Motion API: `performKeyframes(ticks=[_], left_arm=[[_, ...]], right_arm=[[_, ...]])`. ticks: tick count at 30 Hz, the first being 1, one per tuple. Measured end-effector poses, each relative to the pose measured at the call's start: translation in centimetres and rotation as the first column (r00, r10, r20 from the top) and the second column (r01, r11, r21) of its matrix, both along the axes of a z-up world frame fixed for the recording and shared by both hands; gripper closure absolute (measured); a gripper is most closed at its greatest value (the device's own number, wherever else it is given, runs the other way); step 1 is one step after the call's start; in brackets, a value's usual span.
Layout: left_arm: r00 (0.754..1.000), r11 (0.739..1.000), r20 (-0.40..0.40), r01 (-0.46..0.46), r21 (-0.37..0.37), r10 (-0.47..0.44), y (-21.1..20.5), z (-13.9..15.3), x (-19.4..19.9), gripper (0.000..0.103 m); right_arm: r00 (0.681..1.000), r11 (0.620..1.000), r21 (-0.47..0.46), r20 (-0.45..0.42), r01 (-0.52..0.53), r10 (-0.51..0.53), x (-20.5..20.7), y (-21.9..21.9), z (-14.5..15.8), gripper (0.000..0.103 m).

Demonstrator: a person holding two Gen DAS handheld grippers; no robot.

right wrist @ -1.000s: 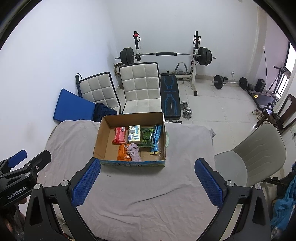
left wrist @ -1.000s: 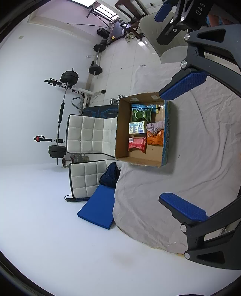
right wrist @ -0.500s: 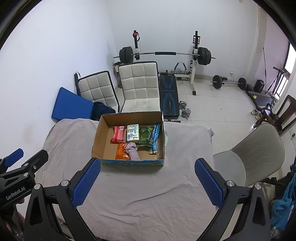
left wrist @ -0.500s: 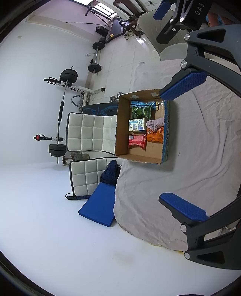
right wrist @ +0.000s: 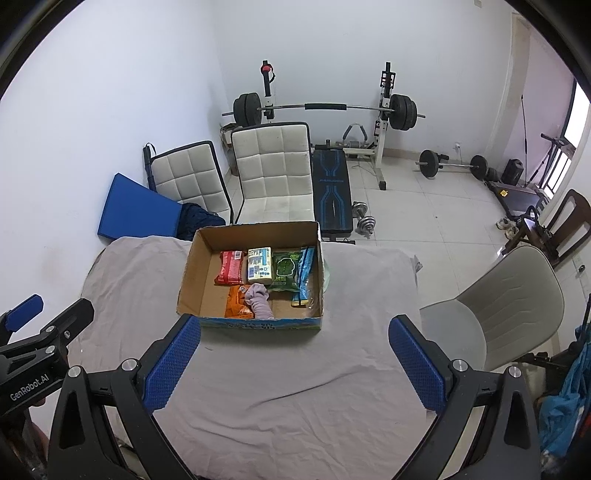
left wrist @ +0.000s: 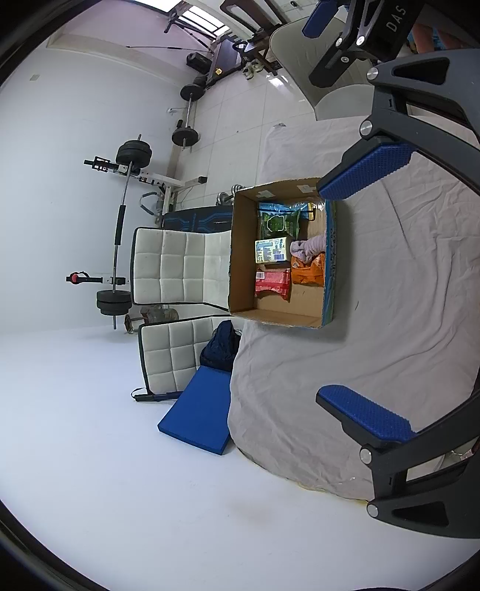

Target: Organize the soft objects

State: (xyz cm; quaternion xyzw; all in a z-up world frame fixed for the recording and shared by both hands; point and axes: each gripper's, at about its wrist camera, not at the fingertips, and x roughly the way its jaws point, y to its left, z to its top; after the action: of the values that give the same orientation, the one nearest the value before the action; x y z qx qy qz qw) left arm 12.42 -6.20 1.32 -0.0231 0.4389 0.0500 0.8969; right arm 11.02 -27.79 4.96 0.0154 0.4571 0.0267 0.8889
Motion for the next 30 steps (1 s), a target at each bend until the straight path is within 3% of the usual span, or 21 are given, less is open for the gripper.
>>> performKeyframes(ticks=[30], left_arm=[[1.0,1.0,-0.006,0.01,-0.009,-0.01,-0.3,-0.08,-0.06,0.0]], right_arm=[[1.0,1.0,-0.002,-0.005,-0.005,0.005,0.16,-0.04,0.04,0.0]])
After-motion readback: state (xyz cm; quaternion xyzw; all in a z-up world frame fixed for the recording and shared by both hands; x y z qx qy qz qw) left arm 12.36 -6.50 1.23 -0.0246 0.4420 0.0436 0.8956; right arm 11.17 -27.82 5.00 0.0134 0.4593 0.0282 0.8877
